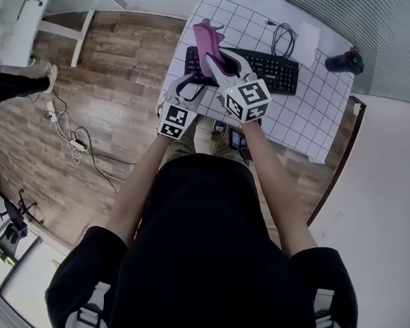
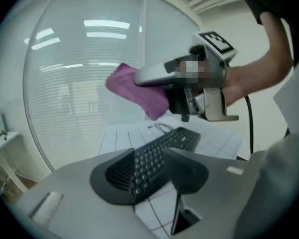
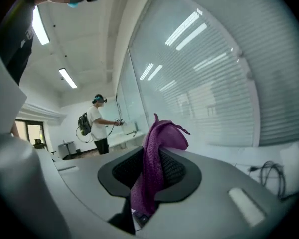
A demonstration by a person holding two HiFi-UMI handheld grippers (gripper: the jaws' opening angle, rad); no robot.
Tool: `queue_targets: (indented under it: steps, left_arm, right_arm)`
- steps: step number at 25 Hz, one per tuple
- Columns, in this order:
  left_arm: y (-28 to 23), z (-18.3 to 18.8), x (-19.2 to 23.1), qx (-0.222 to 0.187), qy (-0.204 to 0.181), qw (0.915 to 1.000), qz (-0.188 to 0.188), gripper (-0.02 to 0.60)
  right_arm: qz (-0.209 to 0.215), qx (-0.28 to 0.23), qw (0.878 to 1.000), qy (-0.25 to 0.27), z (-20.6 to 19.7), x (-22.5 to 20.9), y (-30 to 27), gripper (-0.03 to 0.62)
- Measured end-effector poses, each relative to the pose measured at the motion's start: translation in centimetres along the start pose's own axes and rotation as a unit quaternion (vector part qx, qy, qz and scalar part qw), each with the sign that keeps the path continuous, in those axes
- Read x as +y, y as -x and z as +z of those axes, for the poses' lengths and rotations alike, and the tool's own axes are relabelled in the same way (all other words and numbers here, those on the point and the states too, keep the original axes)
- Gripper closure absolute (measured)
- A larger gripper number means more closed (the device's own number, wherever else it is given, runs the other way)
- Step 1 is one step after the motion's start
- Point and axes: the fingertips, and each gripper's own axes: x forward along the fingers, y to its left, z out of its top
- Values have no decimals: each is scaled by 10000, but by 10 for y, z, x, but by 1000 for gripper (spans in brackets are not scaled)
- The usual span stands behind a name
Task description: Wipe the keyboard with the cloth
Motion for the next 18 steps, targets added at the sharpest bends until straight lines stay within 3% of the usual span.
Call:
queue_targets:
  steps: [4,8,12,18]
  left_arm:
    - [19,101,-13,-1093,99,9926,516,424]
    - [46,194,-38,-2158,17,9740,692,459]
    - [77,247,-69,-2553,-20,9648,630,491]
    - [135,298,-103,-3214,-498,9444,477,509]
  right_arm:
    - [-737,-1027,9913,371,65,-22,89,493]
    - [-1346,-1498,9756,873,103,-33,164,494]
    - [-1890,-1835,9528,1508,133,-22,218,496]
    - [-2621,-2232,9138,2155,161,29,279,497]
